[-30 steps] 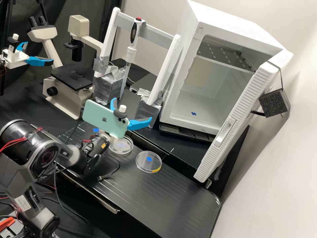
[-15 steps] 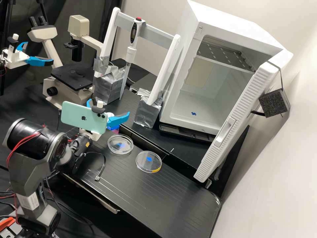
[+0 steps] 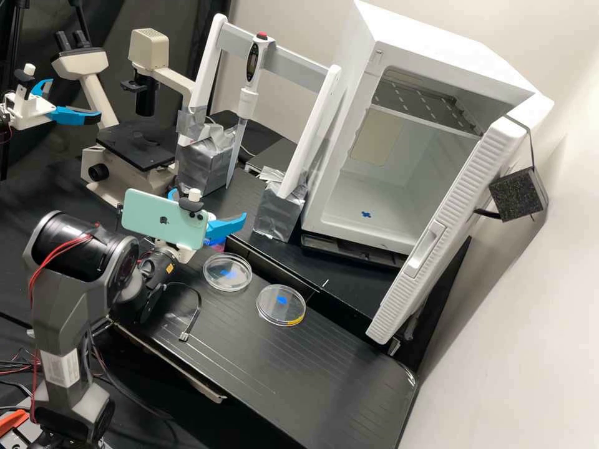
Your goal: Open the bottle
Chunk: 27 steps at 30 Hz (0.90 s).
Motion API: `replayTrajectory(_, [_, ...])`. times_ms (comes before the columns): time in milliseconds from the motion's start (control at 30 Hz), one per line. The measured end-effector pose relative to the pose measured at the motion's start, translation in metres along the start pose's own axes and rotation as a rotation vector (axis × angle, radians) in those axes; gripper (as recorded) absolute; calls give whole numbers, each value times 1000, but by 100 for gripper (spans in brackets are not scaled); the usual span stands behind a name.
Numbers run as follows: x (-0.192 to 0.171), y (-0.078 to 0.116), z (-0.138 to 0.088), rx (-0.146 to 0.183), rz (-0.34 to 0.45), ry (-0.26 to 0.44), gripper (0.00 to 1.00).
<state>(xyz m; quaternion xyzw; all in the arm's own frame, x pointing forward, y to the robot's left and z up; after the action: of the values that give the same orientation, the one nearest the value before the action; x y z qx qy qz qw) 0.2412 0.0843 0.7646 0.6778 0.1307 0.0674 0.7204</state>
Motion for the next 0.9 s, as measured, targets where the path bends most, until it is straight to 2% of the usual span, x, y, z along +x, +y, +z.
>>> replayTrajectory(233, [3,-4,3,-22,-13,-11,0])
replayTrajectory(400, [5,-5,7,-24,-20,-31,0])
replayTrajectory(633, [6,4,19,-33,11,-73,0])
replayTrajectory(900, [4,3,19,-44,-6,-62,0])
